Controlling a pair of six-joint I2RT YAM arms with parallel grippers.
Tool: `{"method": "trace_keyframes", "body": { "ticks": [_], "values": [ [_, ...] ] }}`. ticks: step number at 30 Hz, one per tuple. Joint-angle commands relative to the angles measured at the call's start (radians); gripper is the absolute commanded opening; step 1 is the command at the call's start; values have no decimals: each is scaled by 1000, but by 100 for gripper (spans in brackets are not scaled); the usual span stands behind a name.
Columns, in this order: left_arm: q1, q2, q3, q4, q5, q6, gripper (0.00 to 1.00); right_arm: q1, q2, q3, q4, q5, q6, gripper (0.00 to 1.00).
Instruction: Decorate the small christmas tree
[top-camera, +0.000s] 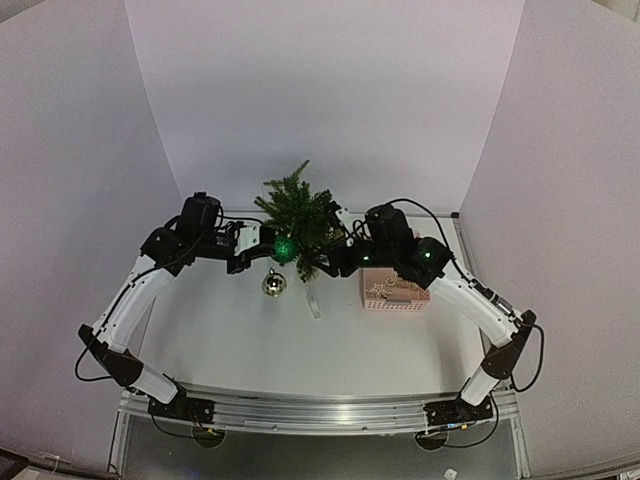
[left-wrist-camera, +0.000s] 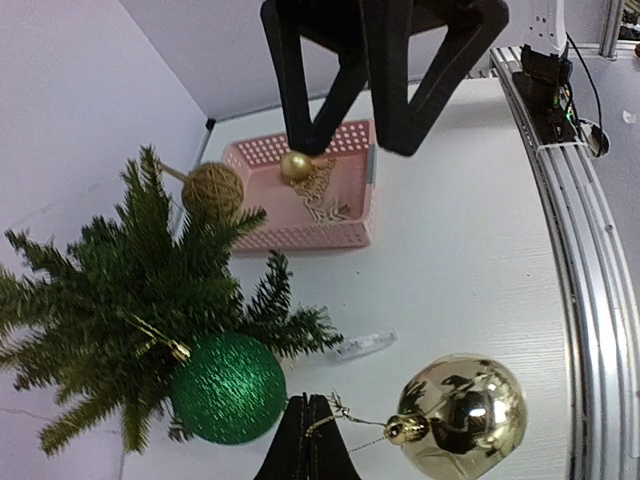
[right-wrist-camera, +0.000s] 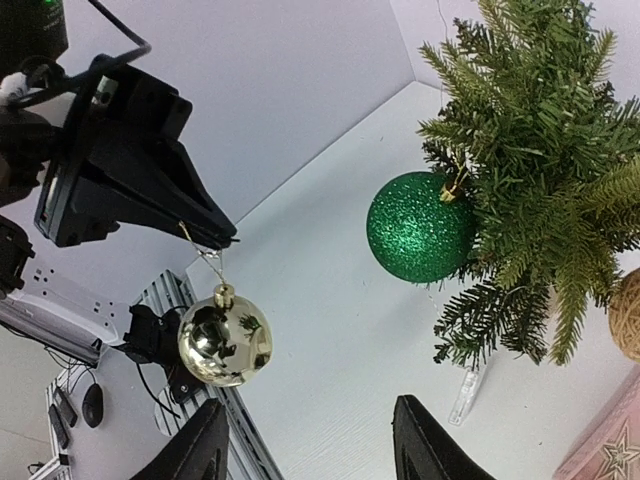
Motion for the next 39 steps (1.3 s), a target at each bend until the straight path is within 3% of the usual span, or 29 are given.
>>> {"method": "trace_keyframes", "body": {
  "ticks": [1,7,10,13,25,39],
  "values": [
    [-5,13,91,-216,-67,-138,0,7,51,77,54,-83,-83,53],
    [-8,21,118,-256,-64,-210,0,10,112,57,221,-236,-108,50],
    [-8,24,122,-256,-60,-234,0,11,128,19,334,-257,-96,43],
    [-9,32,133,-243,-71,-266,0,16,153,10,374,-265,-86,41],
    [-19,16,100,-114,-161,-524,0,84,206,-31,449,-116,-70,44],
    [-21,8,100,-93,-140,-502,0,85,256,-3,511,-77,-61,24]
  ]
}}
